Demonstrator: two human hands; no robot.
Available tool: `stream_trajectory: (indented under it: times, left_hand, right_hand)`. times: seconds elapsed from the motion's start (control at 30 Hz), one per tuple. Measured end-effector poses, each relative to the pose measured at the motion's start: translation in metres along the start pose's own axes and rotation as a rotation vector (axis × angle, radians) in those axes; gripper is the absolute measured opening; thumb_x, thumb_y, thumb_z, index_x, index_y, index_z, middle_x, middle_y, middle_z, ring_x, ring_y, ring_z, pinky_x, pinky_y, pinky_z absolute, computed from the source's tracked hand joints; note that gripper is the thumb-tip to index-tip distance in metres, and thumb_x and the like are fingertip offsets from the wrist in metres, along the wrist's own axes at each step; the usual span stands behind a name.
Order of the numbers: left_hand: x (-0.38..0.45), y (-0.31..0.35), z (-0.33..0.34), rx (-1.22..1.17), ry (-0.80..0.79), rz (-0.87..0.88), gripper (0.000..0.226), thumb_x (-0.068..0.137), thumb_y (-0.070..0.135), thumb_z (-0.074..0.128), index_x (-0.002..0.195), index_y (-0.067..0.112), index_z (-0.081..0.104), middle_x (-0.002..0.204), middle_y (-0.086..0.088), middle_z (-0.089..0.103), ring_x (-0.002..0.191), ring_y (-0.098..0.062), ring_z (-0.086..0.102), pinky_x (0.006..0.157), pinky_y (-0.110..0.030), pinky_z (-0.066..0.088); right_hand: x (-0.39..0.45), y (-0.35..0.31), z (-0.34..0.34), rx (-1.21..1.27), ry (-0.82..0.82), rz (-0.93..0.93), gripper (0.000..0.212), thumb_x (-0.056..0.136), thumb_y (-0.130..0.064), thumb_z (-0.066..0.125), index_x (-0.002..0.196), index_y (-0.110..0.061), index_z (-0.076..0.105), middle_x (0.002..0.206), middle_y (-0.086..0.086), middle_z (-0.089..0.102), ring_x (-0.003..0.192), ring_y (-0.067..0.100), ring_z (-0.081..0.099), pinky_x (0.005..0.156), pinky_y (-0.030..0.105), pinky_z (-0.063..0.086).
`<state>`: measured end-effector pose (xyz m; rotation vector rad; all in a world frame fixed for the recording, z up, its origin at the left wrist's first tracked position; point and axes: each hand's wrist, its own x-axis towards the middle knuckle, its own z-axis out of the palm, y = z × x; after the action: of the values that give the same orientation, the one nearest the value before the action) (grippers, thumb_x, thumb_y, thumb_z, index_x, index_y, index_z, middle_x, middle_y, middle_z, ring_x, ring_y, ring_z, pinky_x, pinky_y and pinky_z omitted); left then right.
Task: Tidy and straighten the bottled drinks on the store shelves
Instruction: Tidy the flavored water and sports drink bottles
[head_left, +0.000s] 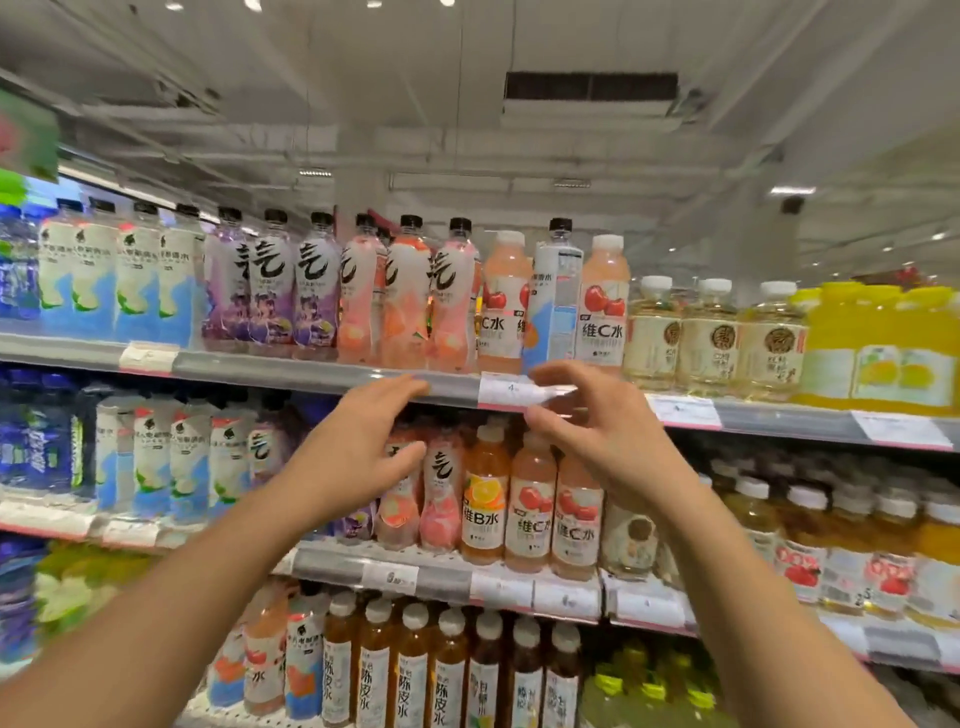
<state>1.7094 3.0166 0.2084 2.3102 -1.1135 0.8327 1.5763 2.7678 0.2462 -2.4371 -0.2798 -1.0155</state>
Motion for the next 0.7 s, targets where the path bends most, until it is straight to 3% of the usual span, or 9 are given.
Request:
stream_trajectory:
  times: [0.2, 0.33, 0.43, 0.53, 0.6, 0.7]
  left_hand:
    - [0.035, -0.033, 0.025, 0.005, 0.001, 0.0, 0.077, 0.093, 0.047, 0.058, 0.159, 0.028, 0.023, 0.166, 0.006, 0.022, 0.152, -0.015, 0.019, 0.124, -0.032, 0.019]
    - [0.043, -0.046, 0.052, -0.008, -0.089, -0.018, 0.095, 0.075, 0.073, 0.024, 0.161, 0.035, 0.011, 0.169, 0.014, 0.001, 0.156, -0.013, 0.002, 0.125, -0.04, 0.022]
    - [0.041, -0.052, 0.07, 0.05, -0.074, -0.01, 0.086, 0.082, 0.072, 0.028, 0.16, 0.039, 0.009, 0.166, 0.017, -0.012, 0.157, -0.015, -0.001, 0.117, -0.043, 0.037]
    - [0.041, -0.058, 0.075, 0.096, -0.027, 0.035, 0.075, 0.089, 0.057, 0.049, 0.158, 0.037, 0.025, 0.168, 0.013, 0.005, 0.155, -0.019, 0.019, 0.102, -0.046, 0.051]
    - [0.043, -0.063, 0.076, 0.087, -0.022, 0.026, 0.072, 0.084, 0.057, 0.043, 0.153, 0.034, 0.04, 0.165, 0.011, 0.023, 0.149, -0.021, 0.034, 0.094, -0.044, 0.057]
    - [0.046, -0.065, 0.077, 0.11, -0.005, 0.017, 0.071, 0.082, 0.057, 0.04, 0.148, 0.032, 0.048, 0.161, 0.011, 0.036, 0.143, -0.019, 0.041, 0.087, -0.039, 0.06]
  right_hand:
    - [0.075, -0.004, -0.022, -0.28, 0.139, 0.046, 0.046, 0.094, -0.032, 0.069, 0.136, -0.019, 0.059, 0.136, -0.002, 0.061, 0.089, 0.007, 0.069, 0.09, 0.039, 0.057]
    - [0.132, 0.005, -0.035, -0.549, 0.23, 0.101, 0.051, 0.089, -0.034, 0.069, 0.136, -0.018, 0.057, 0.134, 0.005, 0.06, 0.107, 0.025, 0.065, 0.092, 0.044, 0.054]
    - [0.163, 0.007, -0.044, -0.604, 0.272, 0.179, 0.059, 0.089, -0.037, 0.071, 0.139, -0.014, 0.05, 0.137, 0.011, 0.059, 0.119, 0.033, 0.061, 0.096, 0.046, 0.052]
    - [0.185, 0.012, -0.039, -0.575, 0.222, 0.263, 0.068, 0.086, -0.043, 0.076, 0.138, -0.011, 0.046, 0.129, 0.015, 0.064, 0.109, 0.035, 0.065, 0.09, 0.049, 0.056]
    - [0.194, 0.018, -0.029, -0.499, 0.184, 0.298, 0.073, 0.08, -0.048, 0.08, 0.135, -0.015, 0.045, 0.118, 0.012, 0.069, 0.098, 0.033, 0.07, 0.083, 0.052, 0.06]
    - [0.202, 0.036, -0.013, -0.475, 0.251, 0.293, 0.076, 0.072, -0.055, 0.082, 0.129, -0.021, 0.045, 0.104, 0.003, 0.07, 0.087, 0.027, 0.071, 0.074, 0.051, 0.062]
